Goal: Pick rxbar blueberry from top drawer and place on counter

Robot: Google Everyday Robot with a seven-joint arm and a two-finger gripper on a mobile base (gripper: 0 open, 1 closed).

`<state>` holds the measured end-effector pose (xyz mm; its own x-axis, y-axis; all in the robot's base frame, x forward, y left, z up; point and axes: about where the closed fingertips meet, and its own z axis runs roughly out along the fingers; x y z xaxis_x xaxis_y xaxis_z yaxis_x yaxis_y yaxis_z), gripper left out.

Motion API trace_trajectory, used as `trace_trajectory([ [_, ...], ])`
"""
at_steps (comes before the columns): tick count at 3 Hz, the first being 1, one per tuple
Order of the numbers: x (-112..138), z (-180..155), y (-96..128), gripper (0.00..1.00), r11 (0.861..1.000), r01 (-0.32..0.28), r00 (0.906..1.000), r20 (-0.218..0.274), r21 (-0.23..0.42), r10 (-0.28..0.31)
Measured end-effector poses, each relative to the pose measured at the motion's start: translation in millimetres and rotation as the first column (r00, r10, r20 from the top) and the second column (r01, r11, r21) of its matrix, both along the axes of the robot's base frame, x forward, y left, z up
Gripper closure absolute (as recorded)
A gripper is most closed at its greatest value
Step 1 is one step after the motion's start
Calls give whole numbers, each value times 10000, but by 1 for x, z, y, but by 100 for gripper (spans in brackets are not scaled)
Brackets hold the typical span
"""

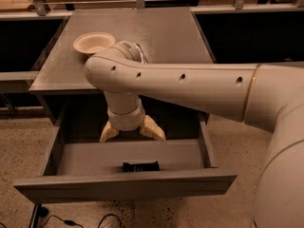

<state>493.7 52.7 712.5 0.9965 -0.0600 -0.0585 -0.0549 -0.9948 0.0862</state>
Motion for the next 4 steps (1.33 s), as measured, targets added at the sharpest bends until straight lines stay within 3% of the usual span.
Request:
trace_trajectory([
  [1, -17, -29, -18, 0, 9980, 516, 9987, -37, 376, -515],
  [2, -36, -71, -43, 0, 9919, 816, 9957, 356, 973, -854],
  [3, -31, -79, -37, 0, 9825, 890, 9921, 727, 1635, -1020],
  [4, -31, -79, -37, 0, 9825, 883, 9921, 732, 1641, -1014],
])
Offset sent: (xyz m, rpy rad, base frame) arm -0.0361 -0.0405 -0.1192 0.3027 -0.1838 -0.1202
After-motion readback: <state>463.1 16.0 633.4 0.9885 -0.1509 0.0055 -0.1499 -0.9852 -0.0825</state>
